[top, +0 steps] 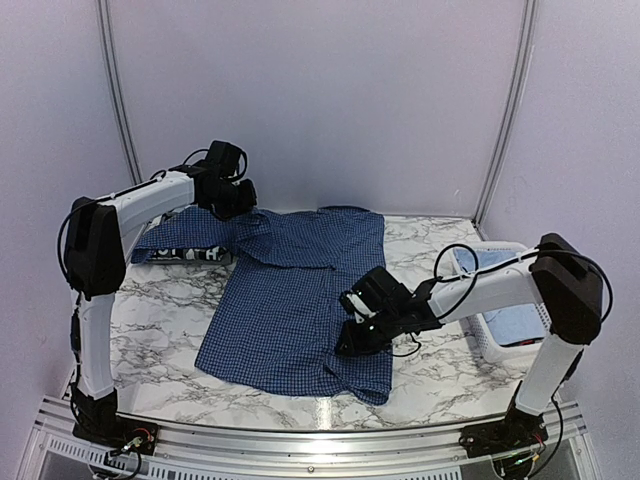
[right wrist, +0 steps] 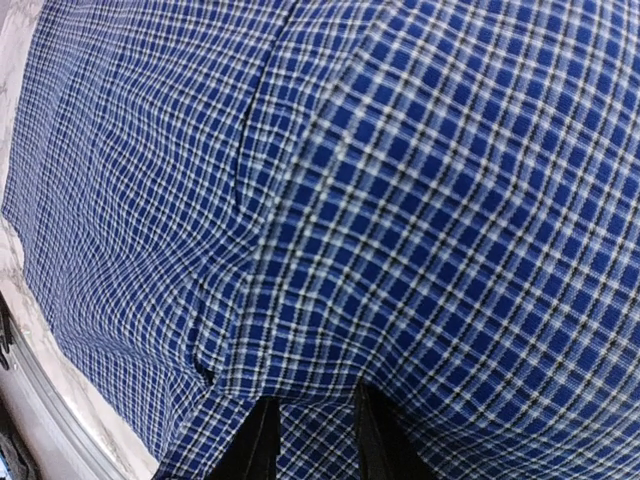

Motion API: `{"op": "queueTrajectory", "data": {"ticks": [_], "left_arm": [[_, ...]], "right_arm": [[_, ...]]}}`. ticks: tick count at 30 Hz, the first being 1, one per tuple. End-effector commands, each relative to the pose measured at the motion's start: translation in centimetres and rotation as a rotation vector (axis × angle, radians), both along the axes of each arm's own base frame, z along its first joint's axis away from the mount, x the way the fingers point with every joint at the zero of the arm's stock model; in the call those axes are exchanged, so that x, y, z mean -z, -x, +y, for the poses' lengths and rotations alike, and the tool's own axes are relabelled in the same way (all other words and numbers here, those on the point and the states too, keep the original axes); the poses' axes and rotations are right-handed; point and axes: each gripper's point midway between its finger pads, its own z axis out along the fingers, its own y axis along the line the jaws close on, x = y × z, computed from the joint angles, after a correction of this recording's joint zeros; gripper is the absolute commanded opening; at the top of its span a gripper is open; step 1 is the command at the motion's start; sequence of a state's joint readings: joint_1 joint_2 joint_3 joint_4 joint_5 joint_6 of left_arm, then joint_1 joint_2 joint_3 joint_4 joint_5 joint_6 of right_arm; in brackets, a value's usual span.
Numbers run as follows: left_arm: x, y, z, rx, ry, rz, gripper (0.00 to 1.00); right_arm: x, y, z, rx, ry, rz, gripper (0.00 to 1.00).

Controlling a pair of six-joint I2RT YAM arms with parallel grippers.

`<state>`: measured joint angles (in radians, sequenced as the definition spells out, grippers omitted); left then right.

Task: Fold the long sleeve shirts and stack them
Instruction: Smooth out the 1/3-folded shirt at the center of the board.

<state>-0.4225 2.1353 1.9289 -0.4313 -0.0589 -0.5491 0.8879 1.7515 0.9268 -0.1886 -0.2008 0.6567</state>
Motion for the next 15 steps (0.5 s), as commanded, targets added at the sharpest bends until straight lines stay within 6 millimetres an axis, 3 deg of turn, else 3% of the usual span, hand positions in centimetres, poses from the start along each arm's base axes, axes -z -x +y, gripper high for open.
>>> {"op": "queueTrajectory", "data": {"ticks": [1,5,7,11,15], "left_arm": [[-4.0,-0.1,-1.6,0.091,0.074,-0.080,0.00],[-5.1,0.3,-2.1,0.122,0.102,-0.094,0.00],[-5.3,0.5,-2.4,0.135,0.111,-0.095,0.00],[-5.0,0.9,-2.8,0.151,0.119,-0.084,0.00],[-4.9,1.4,-3.4,0.175,0.132,-0.076,0.00]], "right_arm": [[-1.4,-0.4,-0.8,0.041,0.015,-0.015,0.30],[-5.1,-1.7,0.1,0.046,-0.029,-0.088,0.33],[-5.9,-2.5,0.5,0.047,-0.034,-0.114,0.33],[-5.2,-3.5,1.5,0.035,-0.028,-0.117,0.33],[-2.7,-3.5,2.3,0.016,-0.022,-0.075,0.29]]}}
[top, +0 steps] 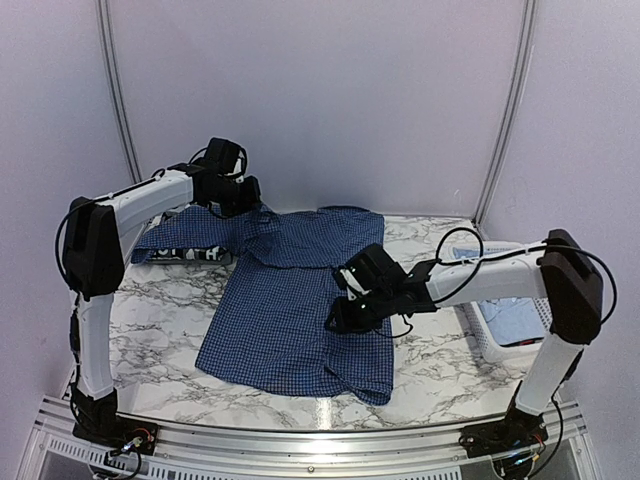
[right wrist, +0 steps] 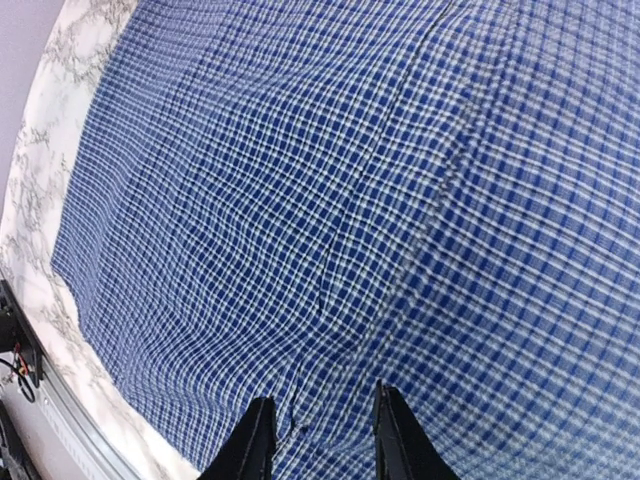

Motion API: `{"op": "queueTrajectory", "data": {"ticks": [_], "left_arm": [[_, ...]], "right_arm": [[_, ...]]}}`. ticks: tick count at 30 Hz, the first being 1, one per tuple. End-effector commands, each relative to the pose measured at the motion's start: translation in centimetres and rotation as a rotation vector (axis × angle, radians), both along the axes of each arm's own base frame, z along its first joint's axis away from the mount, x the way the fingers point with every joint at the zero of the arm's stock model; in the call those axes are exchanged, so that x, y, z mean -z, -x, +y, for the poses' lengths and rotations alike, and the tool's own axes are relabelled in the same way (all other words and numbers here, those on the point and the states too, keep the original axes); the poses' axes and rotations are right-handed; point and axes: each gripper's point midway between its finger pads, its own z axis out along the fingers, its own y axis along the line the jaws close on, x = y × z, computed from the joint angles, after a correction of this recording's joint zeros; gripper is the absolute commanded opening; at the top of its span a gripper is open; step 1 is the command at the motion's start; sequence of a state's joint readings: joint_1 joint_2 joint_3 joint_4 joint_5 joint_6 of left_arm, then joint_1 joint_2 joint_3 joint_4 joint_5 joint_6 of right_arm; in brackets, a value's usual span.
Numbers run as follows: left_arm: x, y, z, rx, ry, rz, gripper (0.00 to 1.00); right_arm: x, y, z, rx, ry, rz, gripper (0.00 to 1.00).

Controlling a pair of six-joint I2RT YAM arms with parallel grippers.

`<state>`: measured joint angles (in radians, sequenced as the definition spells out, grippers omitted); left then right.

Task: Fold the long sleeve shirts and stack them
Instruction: Smooth out the 1/3-folded shirt at the center of the board.

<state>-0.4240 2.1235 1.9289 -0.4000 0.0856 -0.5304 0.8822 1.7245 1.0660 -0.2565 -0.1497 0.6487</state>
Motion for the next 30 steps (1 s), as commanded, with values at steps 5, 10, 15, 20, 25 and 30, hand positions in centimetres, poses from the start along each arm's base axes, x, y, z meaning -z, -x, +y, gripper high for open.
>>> {"op": "queueTrajectory", "data": {"ticks": [5,10,15,20,25,30], "left_arm": [[-4.8,1.3,-1.5,0.077,0.062,-0.085,0.00],[-6.6,1.7,-2.1,0.110,0.095,-0.110,0.00],[-8.0,2.4,-2.8,0.156,0.128,-0.126,0.00],[-8.8,4.9,-5.6,0.322,0.194,-0.111,0.00],[-7.5,8.9,-8.9,0.476,0.237,-0.046,0.00],[-4.9,13.6,-12.6,0.613,0.241,0.033,0.00]], "right_arm": [[5.4,0.9,-0.9,0.000,0.052,0.081,0.29],[7.0,1.1,-1.5,0.010,0.077,0.094,0.32],[7.1,0.1,-1.5,0.019,0.074,0.095,0.35],[2.4,-1.0,-0.3,0.009,0.005,0.026,0.42],[-3.4,-3.1,-2.0,0.082,0.044,-0.113,0.49],[-6.2,-4.8,-7.4,0.219,0.087,-0.191,0.51]]}}
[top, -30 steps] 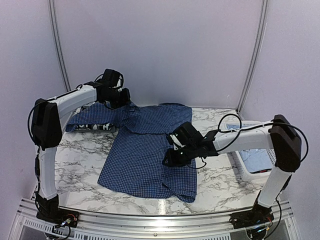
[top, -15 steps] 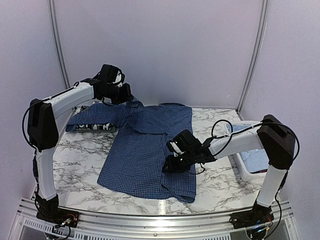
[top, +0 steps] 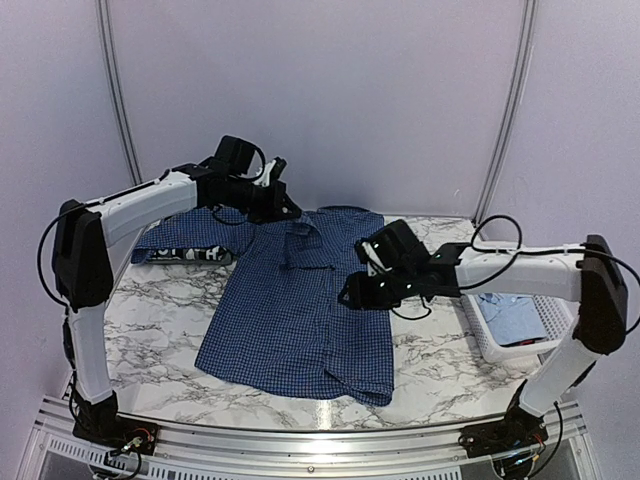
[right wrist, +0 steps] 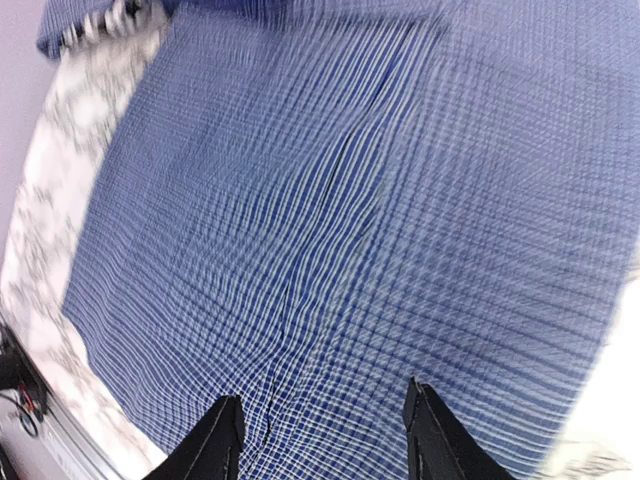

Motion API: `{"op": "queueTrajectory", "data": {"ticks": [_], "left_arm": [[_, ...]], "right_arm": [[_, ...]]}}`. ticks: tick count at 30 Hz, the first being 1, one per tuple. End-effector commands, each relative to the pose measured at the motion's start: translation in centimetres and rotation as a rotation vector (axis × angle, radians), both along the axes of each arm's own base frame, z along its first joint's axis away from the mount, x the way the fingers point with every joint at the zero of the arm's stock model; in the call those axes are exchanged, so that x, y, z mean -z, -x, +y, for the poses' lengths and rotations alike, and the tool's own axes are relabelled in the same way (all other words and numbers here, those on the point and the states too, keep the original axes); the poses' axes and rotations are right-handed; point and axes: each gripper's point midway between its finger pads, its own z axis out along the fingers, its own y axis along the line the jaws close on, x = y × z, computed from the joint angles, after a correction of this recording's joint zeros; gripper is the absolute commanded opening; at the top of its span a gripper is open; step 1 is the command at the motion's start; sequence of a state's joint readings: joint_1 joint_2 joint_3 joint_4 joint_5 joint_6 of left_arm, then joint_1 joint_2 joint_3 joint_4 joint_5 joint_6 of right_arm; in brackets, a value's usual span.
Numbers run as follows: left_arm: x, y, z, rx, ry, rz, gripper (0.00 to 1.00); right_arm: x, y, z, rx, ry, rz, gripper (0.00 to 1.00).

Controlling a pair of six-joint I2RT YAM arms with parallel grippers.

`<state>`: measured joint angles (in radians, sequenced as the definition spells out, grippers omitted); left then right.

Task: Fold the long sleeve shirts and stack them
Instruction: Smooth out the 1/3-folded shirt at the center of the board, then fold the sleeve of the 1/3-folded shirt.

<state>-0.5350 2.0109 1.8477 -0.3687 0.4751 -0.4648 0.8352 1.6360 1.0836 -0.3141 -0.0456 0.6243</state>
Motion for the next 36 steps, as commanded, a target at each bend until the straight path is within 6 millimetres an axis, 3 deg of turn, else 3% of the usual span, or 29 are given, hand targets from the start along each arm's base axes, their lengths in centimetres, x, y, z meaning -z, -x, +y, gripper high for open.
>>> {"op": "queueTrajectory", "data": {"ticks": [1,4,9,14,20,24,27,30,36], "left_arm": [[0.2,5.4,-3.8,0.187,0.032,0.025,0.00],[2.0,8.8,-6.7,0.295,0.029,0.070,0.00],[5.5,12.8,-10.2,0.413,-0.011,0.140,0.00],[8.1,14.8,-12.6,0.475,-0.033,0.203,0.00],[11.2,16.5,-13.7,0.523,-0.076,0.263,0.03],[11.7,16.3,-13.4,0.493,-0.113,0.245,0.46],[11.0,15.5,-12.8,0.438,-0.142,0.208,0.65],[10.4,14.6,-12.1,0.368,-0.164,0.187,0.67],[11.8,13.5,-10.6,0.264,-0.195,0.221,0.62]], "right_arm": [[-2.8,-2.2,-5.7,0.146,0.061,-0.085,0.52],[-2.4,-2.2,-7.8,0.176,0.062,-0.071,0.52],[-2.0,-1.5,-8.7,0.165,0.068,-0.067,0.53],[-1.1,-1.4,-9.0,0.163,0.082,-0.055,0.53],[-0.3,-1.3,-9.0,0.169,0.082,-0.041,0.53],[0.2,-1.2,-9.1,0.164,0.091,-0.037,0.54],[0.6,-1.1,-9.2,0.160,0.100,-0.030,0.55],[0.9,-1.0,-9.1,0.151,0.102,-0.027,0.56],[2.6,-0.6,-10.0,0.131,0.179,-0.009,0.54]]}}
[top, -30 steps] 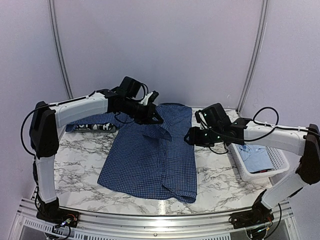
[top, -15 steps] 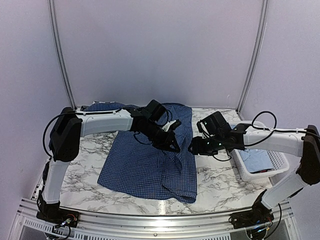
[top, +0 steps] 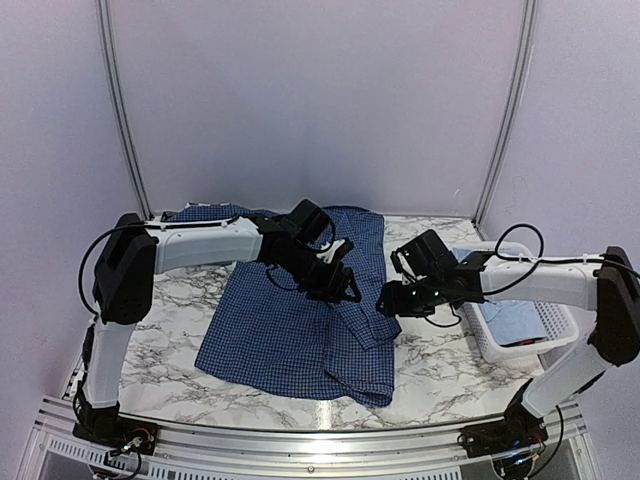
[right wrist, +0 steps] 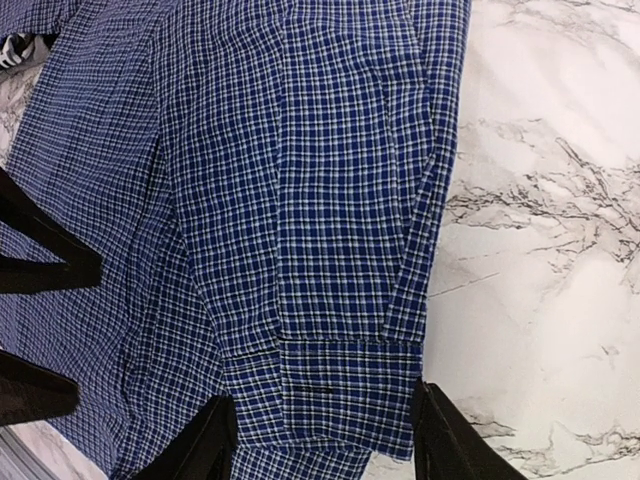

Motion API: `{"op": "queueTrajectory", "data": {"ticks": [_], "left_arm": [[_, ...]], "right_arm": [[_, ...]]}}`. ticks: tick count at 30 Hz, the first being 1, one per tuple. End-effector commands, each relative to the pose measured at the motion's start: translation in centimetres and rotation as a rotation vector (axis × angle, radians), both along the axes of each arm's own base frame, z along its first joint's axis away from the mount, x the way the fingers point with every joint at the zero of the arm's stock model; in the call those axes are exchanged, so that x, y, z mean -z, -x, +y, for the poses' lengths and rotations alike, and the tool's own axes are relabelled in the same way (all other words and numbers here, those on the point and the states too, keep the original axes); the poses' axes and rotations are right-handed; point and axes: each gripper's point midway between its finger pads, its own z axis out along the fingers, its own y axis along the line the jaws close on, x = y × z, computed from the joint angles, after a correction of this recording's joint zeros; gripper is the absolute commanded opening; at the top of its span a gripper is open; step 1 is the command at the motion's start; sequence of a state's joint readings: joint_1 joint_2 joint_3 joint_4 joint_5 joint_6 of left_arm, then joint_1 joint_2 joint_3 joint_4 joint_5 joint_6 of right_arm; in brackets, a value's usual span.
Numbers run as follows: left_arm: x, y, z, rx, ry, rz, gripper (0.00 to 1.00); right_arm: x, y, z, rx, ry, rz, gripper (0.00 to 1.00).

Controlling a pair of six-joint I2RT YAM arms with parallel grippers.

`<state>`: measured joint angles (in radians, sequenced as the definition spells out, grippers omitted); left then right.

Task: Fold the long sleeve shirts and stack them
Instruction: Fold the sleeve of the 1/3-folded shirt, then adjust the sleeve of the 1/3-folded shirt.

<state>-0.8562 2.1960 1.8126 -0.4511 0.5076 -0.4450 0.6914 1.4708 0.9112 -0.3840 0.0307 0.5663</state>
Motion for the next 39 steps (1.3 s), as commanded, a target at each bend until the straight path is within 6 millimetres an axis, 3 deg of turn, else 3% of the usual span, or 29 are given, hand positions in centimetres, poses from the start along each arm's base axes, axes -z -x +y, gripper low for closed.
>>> {"op": "queueTrajectory", "data": {"ticks": [1,9,13,23,30,39], "left_arm": [[-0.7,-1.2,1.6,-0.101,-0.024,-0.019,0.60],[0.1,-1.3,2.2,-0.147,-0.013,0.008,0.57],[0.7,-1.7,2.4,-0.200,-0.008,0.019,0.56],[0.9,-4.2,5.1,-0.392,0.031,0.020,0.55],[0.9,-5.3,6.0,-0.455,0.089,0.041,0.54],[1.1,-7.3,6.1,-0.494,0.136,0.033,0.53]], "right_arm": [[1.6,0.4,-1.2,-0.008,0.073,0.015,0.54],[3.8,2.5,-2.7,-0.015,0.109,0.069,0.38],[4.1,2.5,-2.2,-0.024,0.082,0.077,0.34],[4.2,1.8,-0.9,-0.021,0.043,0.094,0.24],[2.7,2.5,1.2,-0.031,-0.081,0.157,0.00],[-1.0,4.4,4.3,-0.016,-0.334,0.296,0.00]]}}
